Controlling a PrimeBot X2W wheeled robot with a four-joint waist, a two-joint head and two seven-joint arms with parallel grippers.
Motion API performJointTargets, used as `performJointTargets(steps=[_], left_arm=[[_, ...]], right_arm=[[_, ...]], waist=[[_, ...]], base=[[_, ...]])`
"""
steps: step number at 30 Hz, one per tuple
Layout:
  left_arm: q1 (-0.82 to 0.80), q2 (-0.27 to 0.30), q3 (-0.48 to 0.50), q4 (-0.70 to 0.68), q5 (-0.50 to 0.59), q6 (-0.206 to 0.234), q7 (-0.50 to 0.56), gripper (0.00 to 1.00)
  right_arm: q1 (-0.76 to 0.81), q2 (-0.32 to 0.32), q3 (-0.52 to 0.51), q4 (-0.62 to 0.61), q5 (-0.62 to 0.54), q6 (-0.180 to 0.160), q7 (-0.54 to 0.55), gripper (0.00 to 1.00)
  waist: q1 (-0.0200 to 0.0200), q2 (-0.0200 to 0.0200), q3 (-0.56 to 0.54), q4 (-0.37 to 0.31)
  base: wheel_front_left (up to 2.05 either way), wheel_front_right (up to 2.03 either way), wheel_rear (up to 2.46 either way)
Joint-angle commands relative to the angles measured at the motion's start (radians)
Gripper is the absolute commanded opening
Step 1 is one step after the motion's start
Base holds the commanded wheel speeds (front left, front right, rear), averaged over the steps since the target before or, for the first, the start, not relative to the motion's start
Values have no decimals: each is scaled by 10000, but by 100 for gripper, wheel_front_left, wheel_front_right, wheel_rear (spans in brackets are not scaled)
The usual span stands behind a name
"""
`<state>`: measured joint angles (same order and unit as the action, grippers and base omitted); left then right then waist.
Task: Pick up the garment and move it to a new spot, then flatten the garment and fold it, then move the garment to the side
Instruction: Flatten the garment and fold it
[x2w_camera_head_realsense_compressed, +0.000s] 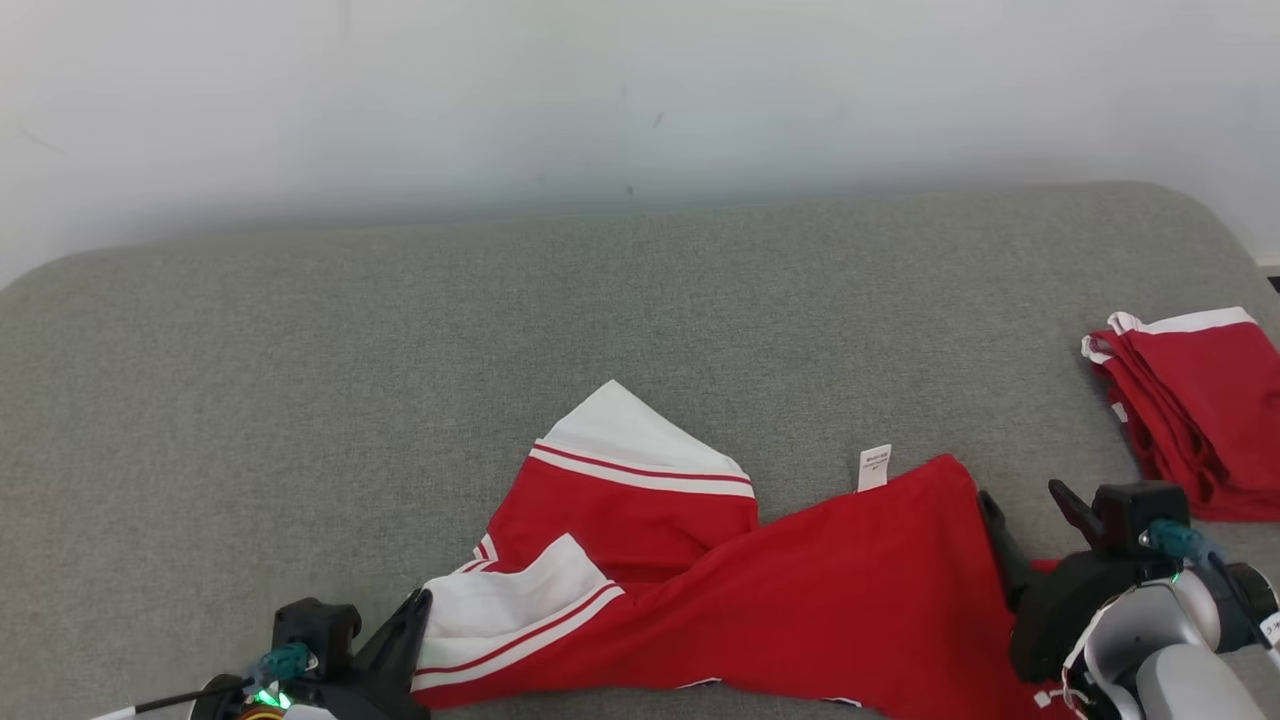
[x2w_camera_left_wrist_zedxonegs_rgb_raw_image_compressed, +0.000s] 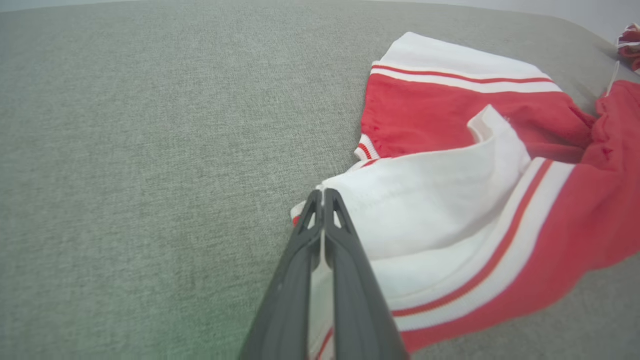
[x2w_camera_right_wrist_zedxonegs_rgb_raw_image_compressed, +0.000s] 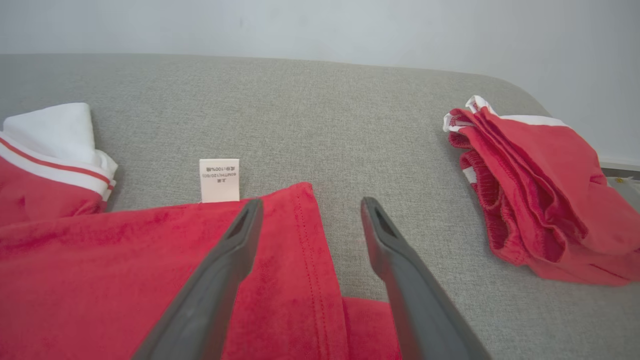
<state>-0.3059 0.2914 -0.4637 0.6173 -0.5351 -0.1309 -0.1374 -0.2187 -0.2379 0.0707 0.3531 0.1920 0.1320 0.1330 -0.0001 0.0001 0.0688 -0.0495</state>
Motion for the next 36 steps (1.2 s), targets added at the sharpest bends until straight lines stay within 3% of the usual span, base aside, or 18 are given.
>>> performJointTargets(steps=[1, 8, 18, 19, 21, 22, 23, 36], left_arm=[[138, 9, -29, -33, -12, 10, -100, 0], [-60, 71, -237, -257, 16, 10, -260, 0], [-483, -31, -514, -552, 108, 10, -227, 0], [-498, -35, -531, -568, 103, 10, -226, 0], [-533, -34, -557, -577, 78, 10, -222, 0], [-544, -29, -569, -579, 60, 10, -216, 0], [-553, -14, -578, -584, 45, 10, -216, 0], [-1117, 330, 29, -1613, 202, 304, -1084, 0]], right_arm=[[-220, -70, -71, 53, 60, -28, 171, 100], [-1339, -180, -297, 1131, 279, -27, 1837, 100], [-2490, -556, 279, 2538, 704, -28, 2861, 100], [-2558, -584, 356, 2611, 763, -27, 2933, 84], [-2634, -637, 461, 2779, 878, -28, 3062, 42], [-2643, -639, 499, 2845, 912, -28, 3065, 34], [-2656, -643, 532, 2875, 920, -28, 3018, 0], [-3457, -838, 502, 2136, 670, -28, 552, 0]], waist=[[1, -1, 75, 42], [1, -1, 549, 307], [1, -1, 1130, 803], [1, -1, 1165, 834], [1, -1, 1196, 874], [1, -1, 1205, 888], [1, -1, 1210, 897], [1, -1, 846, 691]], base=[[0, 0, 0], [0, 0, 0], [0, 0, 0], [0, 0, 0], [0, 0, 0], [0, 0, 0], [0, 0, 0], [0, 0, 0]])
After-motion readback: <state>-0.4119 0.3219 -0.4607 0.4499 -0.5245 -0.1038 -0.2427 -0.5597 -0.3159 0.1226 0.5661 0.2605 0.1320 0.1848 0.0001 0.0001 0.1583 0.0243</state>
